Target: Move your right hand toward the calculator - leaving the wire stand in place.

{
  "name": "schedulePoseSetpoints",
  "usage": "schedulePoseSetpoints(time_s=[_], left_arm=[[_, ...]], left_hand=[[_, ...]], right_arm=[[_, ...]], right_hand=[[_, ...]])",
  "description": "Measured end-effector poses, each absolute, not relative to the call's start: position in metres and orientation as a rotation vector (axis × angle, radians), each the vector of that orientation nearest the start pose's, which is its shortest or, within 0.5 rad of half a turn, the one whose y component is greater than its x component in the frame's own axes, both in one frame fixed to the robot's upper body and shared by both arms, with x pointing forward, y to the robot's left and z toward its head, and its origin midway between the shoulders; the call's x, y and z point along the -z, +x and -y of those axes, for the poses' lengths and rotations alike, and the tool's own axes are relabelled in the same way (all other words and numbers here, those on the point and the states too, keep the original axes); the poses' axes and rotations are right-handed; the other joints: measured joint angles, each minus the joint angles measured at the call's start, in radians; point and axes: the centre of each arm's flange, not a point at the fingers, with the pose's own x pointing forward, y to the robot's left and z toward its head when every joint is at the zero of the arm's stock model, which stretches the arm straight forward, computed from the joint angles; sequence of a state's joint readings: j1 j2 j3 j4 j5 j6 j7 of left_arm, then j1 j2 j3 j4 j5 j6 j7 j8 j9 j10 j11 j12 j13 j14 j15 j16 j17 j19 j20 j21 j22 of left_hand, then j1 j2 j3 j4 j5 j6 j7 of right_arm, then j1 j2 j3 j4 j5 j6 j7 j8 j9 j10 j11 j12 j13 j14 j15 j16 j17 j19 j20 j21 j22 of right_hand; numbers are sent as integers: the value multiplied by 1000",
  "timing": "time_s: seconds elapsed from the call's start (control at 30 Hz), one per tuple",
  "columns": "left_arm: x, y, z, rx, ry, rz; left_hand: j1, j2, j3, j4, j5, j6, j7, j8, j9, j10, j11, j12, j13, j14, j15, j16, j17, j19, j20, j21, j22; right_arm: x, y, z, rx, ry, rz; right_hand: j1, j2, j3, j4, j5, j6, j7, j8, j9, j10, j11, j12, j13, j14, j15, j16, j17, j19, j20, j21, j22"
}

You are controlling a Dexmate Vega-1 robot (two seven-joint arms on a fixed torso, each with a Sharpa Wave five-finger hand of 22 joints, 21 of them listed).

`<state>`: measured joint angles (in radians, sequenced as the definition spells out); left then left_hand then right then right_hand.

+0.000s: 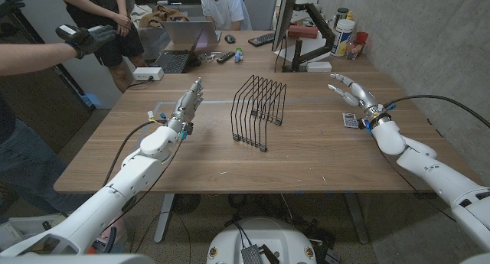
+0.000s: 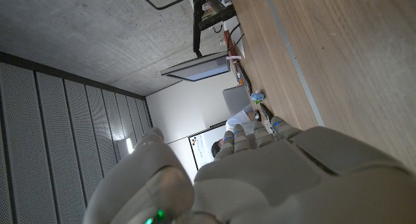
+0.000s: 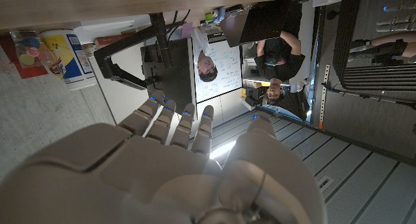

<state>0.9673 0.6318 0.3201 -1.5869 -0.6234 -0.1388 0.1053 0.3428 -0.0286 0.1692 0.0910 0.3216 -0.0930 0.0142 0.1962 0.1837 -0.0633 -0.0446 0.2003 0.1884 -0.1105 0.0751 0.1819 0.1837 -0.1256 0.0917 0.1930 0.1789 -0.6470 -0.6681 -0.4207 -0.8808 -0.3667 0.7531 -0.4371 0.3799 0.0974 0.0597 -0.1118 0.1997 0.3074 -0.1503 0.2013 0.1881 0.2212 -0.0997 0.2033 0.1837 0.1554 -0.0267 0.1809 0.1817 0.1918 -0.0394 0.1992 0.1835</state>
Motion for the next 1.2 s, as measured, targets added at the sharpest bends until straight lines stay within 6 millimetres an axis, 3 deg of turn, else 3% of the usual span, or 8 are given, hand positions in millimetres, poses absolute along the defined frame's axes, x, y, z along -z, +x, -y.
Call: schedulePoseSetpoints(time_s=[1.2], left_arm=[[22,609,-298,171,9,564]], left_hand=[[0,0,-4,-4,-3,0,0,0,0,-6,-5,0,0,-5,5,0,0,-4,4,0,0]], right_arm=[[6,644,397,194,-1140,903]], right_hand=[[5,-5,-4,-4,0,2,-5,0,0,0,0,6,0,0,0,5,2,0,0,0,0]])
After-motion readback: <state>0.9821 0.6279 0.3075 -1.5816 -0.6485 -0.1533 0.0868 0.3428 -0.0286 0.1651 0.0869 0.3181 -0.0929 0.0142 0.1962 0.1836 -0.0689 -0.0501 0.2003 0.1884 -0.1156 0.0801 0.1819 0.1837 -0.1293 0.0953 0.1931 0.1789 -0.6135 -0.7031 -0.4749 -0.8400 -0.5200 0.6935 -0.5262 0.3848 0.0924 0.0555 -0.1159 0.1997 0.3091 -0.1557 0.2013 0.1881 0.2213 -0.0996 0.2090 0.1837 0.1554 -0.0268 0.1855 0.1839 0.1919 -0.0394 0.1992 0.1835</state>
